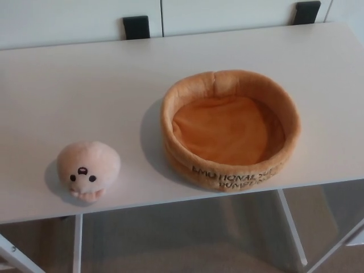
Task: The robot walks towards a table in front, picks a dumpling toy with left hand and puts it in an orange round plate
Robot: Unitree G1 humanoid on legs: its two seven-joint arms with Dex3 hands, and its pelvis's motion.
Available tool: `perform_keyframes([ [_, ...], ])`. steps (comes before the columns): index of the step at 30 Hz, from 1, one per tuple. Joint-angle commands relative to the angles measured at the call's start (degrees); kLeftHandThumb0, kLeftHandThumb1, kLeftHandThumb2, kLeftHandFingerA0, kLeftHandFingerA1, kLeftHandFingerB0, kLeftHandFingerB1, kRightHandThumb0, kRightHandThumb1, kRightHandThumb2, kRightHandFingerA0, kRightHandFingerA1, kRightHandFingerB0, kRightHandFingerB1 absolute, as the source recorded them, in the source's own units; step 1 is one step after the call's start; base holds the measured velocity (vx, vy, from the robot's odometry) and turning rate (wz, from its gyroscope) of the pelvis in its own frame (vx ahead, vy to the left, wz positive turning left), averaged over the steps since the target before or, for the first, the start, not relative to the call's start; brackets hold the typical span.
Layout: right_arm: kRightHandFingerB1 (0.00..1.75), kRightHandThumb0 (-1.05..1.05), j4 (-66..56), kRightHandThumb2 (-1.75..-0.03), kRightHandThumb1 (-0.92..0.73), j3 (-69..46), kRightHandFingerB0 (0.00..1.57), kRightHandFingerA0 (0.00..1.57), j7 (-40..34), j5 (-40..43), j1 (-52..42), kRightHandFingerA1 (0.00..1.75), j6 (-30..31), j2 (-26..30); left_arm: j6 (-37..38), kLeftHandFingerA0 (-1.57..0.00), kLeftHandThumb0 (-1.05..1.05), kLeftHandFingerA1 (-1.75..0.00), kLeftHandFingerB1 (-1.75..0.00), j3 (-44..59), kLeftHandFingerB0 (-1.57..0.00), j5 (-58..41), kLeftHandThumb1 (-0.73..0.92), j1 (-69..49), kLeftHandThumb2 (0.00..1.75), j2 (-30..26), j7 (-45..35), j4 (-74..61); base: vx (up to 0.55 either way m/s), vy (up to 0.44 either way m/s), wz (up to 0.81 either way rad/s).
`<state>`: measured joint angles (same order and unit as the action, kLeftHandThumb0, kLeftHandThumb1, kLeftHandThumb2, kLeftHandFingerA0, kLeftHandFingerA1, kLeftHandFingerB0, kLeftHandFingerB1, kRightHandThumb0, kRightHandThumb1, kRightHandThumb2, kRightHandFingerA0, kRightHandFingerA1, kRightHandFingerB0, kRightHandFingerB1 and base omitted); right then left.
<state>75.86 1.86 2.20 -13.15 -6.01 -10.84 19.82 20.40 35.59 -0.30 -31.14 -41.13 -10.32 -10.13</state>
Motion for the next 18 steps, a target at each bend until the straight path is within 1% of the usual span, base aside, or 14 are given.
perform_keyframes([
  [1,0.36,-0.32,-0.3,-0.6,-0.63,-0.1,0.48,0.68,-0.73,0.06,-0.47,0.44,-0.1,1.58,-20.08,0.0,-0.27,-0.23,-0.26,-1.69,-0.06,-11.43,0.36,12.58,0.52,-15.3,-9.82,-19.69,0.0,0.0,0.0],
  [2,0.36,-0.32,-0.3,-0.6,-0.63,-0.1,0.48,0.68,-0.73,0.06,-0.47,0.44,-0.1,1.58,-20.61,0.0,-0.27,-0.23,-0.26,-1.68,-0.06,-11.42,0.36,12.78,0.52,-15.26,-9.97,-19.94,0.0,0.0,0.0],
  [3,0.36,-0.3,-0.16,-0.59,-0.63,-0.27,0.49,0.68,-0.6,0.21,-0.31,0.43,0.12,1.53,-20.35,0.0,-0.33,-0.19,-0.27,-4.1,-0.06,-10.78,0.29,14.74,0.64,-14.98,-9.98,-18.91,0.0,0.0,0.0],
  [4,0.36,-0.3,0.01,-0.59,-0.63,-0.46,0.49,0.68,-0.44,0.4,-0.11,0.43,0.4,1.47,-20.17,0.0,-0.33,-0.19,-0.27,-7.13,-0.06,-10.02,0.29,17.21,0.64,-14.68,-9.98,-17.7,0.0,0.0,0.0],
  [5,0.46,-0.39,0.21,-0.75,-0.54,-0.54,0.43,0.61,-0.51,0.43,0.2,0.52,0.32,1.32,-19.39,-0.01,-0.35,-0.21,-0.26,-9.57,-0.06,-8.48,0.3,19.6,0.65,-14.62,-10.17,-16.58,0.0,0.0,0.0],
  [6,0.46,-0.39,0.23,-0.75,-0.54,-0.55,0.43,0.61,-0.52,0.43,0.23,0.52,0.3,1.31,-19.39,-0.01,-0.35,-0.21,-0.26,-9.79,-0.06,-8.32,0.3,19.86,0.65,-14.61,-10.23,-16.52,0.0,0.0,0.0],
  [7,0.36,-0.3,0.16,-0.59,-0.63,-0.58,0.48,0.69,-0.58,0.47,0.25,0.43,0.28,1.25,-18.87,0.0,-0.37,-0.24,-0.24,-11.03,-0.05,-7.5,0.3,21.05,0.65,-14.44,-10.61,-15.71,0.0,0.0,0.0],
  [11,0.36,-0.32,-0.55,-0.59,-0.62,-0.51,0.48,0.68,-0.23,0.54,0.21,0.44,0.14,1.47,-20.86,-0.01,-0.39,-0.26,-0.23,-18.03,-0.04,-3.28,0.3,26.88,0.66,-14.66,-11.98,-13.62,0.0,0.0,0.0],
  [14,0.36,-0.32,-0.52,-0.59,-0.63,-0.64,0.48,0.68,-0.12,0.64,0.42,0.43,0.17,1.57,-22.71,-0.01,-0.39,-0.27,-0.24,-20.68,-0.04,-1.91,0.3,29.24,0.66,-14.83,-12.57,-13.37,0.0,0.0,0.0],
  [15,0.36,-0.31,-0.53,-0.59,-0.65,-0.55,0.47,0.65,0.15,0.57,0.44,0.42,0.13,1.6,-23.93,-0.02,-0.41,-0.25,-0.23,-23.49,-0.03,0.03,0.31,31.13,0.67,-14.77,-12.87,-13.09,0.0,0.0,0.0],
  [17,0.35,-0.3,-0.46,-0.59,-0.66,-0.53,0.46,0.63,0.33,0.53,0.59,0.41,0.01,1.64,-25.3,-0.02,-0.4,-0.25,-0.23,-26.7,-0.03,1.62,0.3,33.58,0.67,-14.28,-13.25,-12.55,0.0,0.0,0.0],
  [18,0.36,-0.32,-0.46,-0.59,-0.65,-0.17,0.47,0.65,-0.14,0.11,0.64,0.42,-0.01,1.64,-26.74,-0.02,-0.43,-0.24,-0.22,-29.65,-0.04,3.63,0.31,35.37,0.68,-13.95,-13.75,-12.2,0.0,0.0,0.0],
])
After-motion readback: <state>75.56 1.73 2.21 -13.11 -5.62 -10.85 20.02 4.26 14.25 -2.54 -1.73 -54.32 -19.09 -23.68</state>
